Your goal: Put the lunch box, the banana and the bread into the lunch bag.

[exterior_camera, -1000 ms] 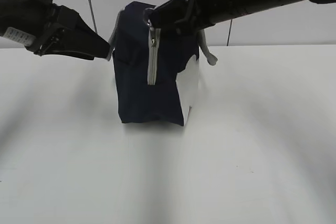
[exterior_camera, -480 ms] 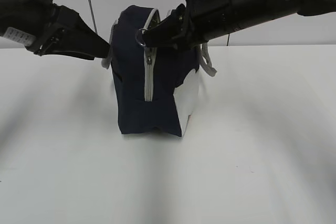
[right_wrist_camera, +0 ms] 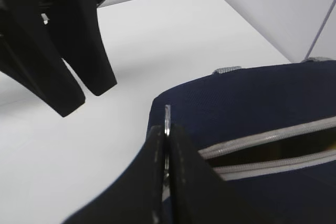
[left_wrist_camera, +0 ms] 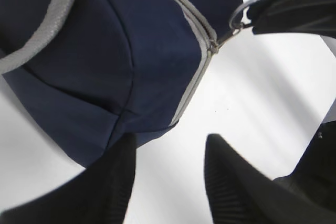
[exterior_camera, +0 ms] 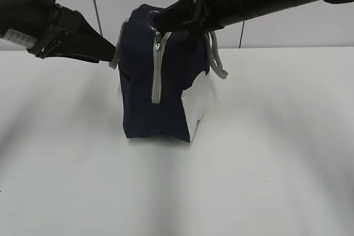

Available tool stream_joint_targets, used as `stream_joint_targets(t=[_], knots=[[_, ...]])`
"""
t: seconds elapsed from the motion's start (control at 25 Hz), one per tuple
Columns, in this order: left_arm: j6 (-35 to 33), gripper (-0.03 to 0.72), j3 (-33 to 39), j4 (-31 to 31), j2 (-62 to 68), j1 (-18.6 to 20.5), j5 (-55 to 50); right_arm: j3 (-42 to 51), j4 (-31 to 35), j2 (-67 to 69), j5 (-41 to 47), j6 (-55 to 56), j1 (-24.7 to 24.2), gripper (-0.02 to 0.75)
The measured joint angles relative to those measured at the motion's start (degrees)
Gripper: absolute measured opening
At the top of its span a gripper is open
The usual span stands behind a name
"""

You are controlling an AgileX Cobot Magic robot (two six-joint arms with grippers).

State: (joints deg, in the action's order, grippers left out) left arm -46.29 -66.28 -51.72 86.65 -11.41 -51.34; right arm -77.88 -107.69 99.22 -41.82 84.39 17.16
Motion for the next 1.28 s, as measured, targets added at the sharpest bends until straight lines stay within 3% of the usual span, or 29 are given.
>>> stream_joint_targets(t=[1.28], knots=[[-0.61, 0.316, 0.0, -0.23, 0.0, 0.0, 0.05, -6.53, 0.0, 3.73, 9.96, 0.0, 0.0, -0.016]])
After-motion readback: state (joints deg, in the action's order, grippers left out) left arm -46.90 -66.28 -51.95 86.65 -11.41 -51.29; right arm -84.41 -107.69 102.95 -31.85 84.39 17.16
